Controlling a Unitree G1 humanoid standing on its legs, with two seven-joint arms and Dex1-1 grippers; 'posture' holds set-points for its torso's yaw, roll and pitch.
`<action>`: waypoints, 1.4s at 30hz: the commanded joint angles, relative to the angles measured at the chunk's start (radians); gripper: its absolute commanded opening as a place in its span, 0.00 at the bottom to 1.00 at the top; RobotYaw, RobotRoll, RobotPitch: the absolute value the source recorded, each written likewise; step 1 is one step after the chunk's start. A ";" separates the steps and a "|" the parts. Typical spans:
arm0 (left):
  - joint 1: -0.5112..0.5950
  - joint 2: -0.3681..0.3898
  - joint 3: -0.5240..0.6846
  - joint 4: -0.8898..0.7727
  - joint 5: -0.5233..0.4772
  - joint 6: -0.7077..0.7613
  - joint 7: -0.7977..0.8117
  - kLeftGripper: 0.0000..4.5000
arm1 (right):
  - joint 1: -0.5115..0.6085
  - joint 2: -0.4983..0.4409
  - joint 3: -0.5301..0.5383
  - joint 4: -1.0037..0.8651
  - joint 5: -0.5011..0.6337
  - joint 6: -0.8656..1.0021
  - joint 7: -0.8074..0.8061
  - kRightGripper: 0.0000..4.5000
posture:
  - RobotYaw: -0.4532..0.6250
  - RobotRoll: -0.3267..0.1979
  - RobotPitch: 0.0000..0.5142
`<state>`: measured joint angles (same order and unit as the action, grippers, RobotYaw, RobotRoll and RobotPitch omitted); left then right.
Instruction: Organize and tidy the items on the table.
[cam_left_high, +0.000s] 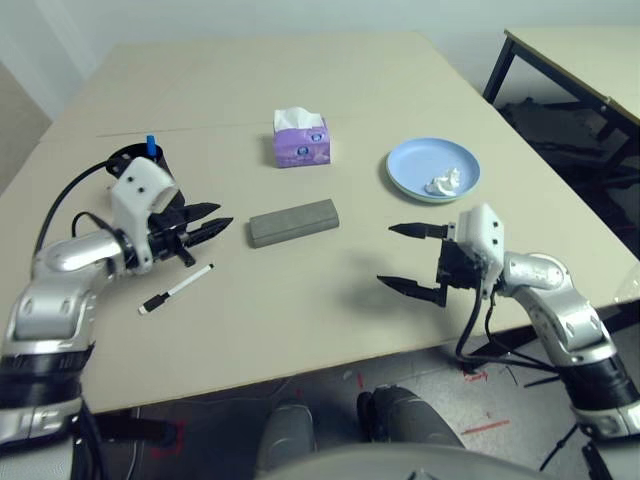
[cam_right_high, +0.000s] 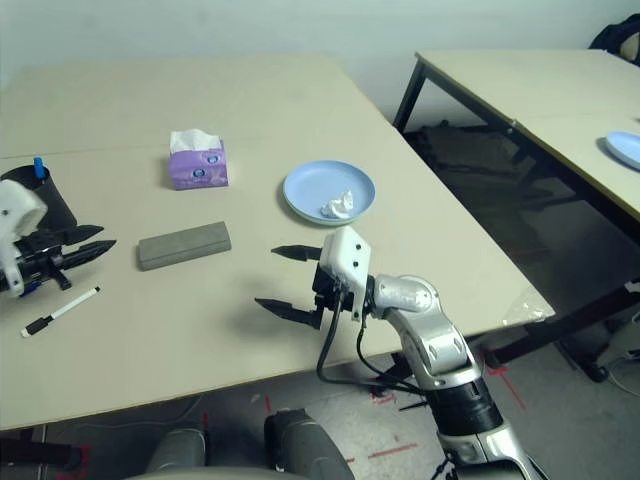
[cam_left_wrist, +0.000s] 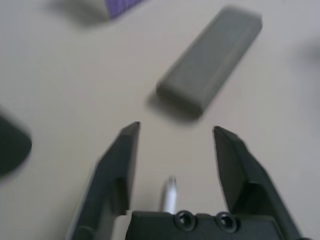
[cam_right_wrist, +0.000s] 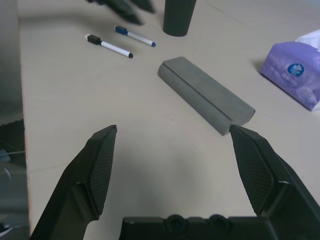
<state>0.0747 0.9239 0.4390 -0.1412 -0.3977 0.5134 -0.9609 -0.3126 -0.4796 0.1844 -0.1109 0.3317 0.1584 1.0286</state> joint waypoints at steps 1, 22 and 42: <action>0.087 0.040 0.104 -0.068 -0.032 0.025 -0.049 0.93 | -0.048 0.015 0.035 0.046 -0.034 0.006 0.003 1.00 | 0.53 0.62 0.17; 0.059 0.215 -0.071 0.060 0.284 -0.190 -0.025 1.00 | -0.135 0.118 0.076 0.039 -0.034 0.067 -0.034 1.00 | 0.55 0.62 0.21; -0.180 0.126 -0.280 0.216 0.186 0.041 -0.099 0.90 | -0.095 0.119 0.077 -0.072 -0.021 0.132 -0.081 1.00 | 0.49 0.62 0.20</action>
<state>-0.0993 1.0581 0.1815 0.0561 -0.2003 0.5431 -1.0425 -0.4154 -0.3591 0.2580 -0.1547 0.3023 0.2740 0.9536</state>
